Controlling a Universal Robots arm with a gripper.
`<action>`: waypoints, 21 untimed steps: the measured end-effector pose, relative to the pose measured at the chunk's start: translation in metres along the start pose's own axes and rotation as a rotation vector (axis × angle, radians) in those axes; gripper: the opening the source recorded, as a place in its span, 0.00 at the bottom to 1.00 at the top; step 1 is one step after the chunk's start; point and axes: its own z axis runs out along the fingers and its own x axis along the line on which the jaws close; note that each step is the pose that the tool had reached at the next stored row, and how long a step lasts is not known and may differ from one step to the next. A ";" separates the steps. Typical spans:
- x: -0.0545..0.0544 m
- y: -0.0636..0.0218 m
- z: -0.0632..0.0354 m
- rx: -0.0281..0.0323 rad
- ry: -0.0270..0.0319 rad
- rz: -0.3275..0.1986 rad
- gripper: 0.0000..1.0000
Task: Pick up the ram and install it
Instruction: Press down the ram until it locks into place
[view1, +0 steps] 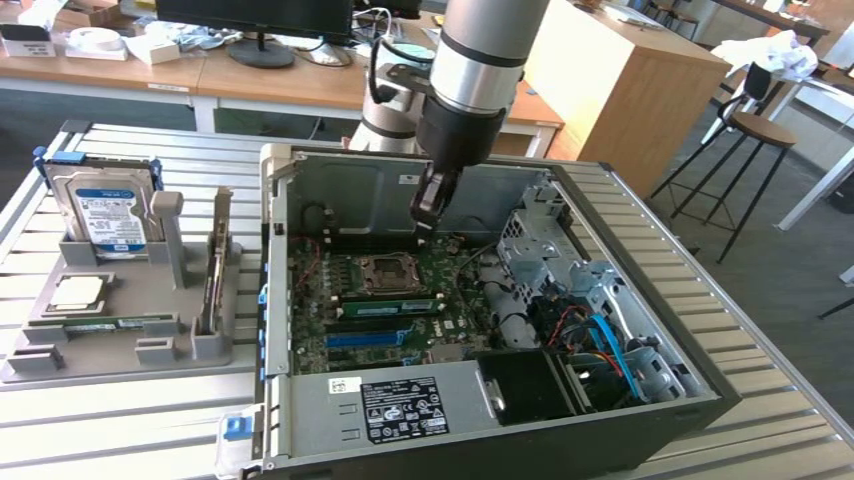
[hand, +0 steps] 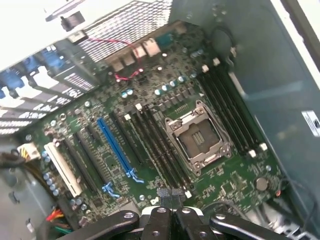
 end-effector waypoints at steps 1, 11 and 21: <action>0.000 0.0000 0.0003 0.0009 -0.0005 0.018 0.10; 0.000 -0.0001 0.0029 0.0106 -0.0051 0.199 0.10; 0.000 -0.0001 0.0035 0.0139 -0.0067 0.259 0.10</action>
